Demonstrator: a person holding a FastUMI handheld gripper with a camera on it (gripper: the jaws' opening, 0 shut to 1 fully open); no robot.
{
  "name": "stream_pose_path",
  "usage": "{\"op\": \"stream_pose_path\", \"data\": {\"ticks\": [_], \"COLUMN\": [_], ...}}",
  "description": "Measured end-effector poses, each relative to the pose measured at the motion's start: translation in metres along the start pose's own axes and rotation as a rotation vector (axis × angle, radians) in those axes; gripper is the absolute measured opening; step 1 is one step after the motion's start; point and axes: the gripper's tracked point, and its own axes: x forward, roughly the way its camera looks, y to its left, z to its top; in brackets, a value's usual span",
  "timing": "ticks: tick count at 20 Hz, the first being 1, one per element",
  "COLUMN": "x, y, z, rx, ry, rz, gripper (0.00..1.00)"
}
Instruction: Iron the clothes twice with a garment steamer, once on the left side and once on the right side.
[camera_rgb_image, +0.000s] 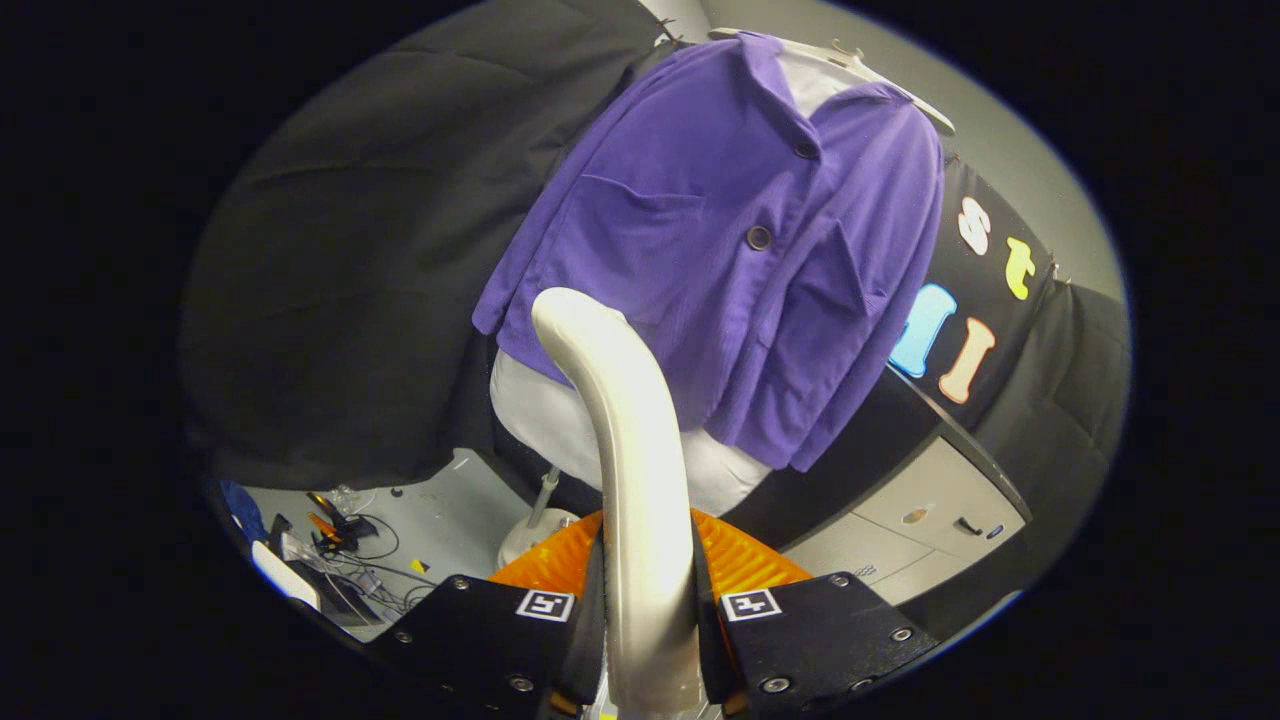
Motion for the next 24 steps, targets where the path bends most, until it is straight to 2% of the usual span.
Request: {"op": "stream_pose_path", "data": {"ticks": [4,8,15,20,24], "x": [-0.057,-0.111,-0.198,-0.269,-0.291], "y": [-0.067,-0.16,-0.314,-0.366,-0.394], "z": [-0.005,0.008,0.029,0.034,0.029], "rx": [0.134,0.265,0.441,0.493,0.521], "ry": [-0.04,-0.117,-0.299,-0.412,-0.469], "rz": [0.004,-0.057,-0.251,-0.383,-0.527], "gripper": [0.39,0.39,0.39,0.39,0.39]}}
